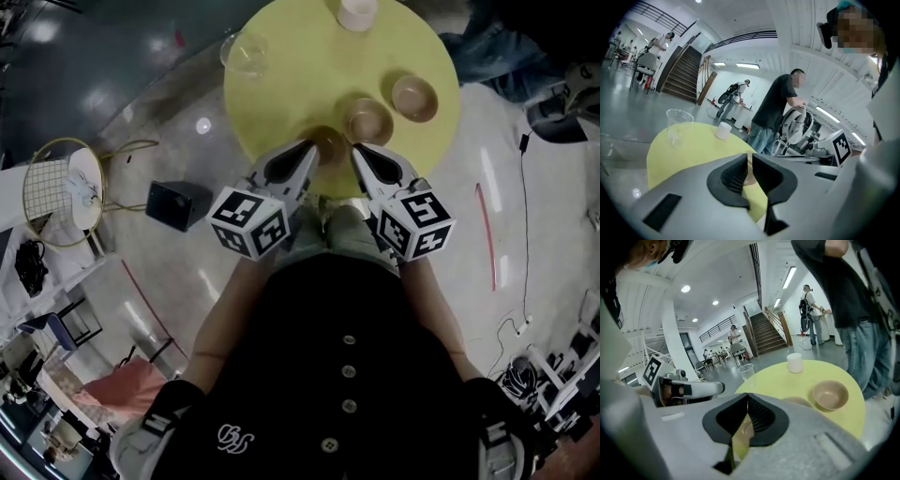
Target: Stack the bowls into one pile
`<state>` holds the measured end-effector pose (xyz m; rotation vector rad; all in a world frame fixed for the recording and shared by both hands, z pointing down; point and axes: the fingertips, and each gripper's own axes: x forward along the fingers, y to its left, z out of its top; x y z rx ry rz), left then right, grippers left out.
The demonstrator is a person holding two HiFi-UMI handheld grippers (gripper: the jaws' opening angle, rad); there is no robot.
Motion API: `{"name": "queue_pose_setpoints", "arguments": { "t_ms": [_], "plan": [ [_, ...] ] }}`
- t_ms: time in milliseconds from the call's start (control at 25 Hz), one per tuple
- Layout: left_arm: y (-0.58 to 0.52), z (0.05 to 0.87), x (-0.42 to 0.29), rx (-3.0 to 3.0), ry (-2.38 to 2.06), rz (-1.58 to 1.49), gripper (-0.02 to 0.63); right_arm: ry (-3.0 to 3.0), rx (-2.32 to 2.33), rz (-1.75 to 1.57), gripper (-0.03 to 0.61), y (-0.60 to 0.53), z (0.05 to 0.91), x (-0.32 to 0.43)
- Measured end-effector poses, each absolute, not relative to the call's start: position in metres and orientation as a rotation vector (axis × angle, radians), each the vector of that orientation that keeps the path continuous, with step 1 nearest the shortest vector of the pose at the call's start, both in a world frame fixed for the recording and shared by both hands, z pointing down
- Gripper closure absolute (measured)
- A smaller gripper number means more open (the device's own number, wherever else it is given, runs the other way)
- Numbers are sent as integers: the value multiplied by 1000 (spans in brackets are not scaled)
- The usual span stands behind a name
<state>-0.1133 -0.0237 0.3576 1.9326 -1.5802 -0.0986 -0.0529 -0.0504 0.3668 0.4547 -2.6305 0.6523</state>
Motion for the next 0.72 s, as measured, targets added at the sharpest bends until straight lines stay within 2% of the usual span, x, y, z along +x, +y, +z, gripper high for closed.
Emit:
{"name": "queue_pose_setpoints", "arguments": {
  "t_ms": [720],
  "plan": [
    [-9, 427, -139, 1773, -1535, 15, 584, -2461, 498, 841, 572, -42, 430, -54]
  ]
}}
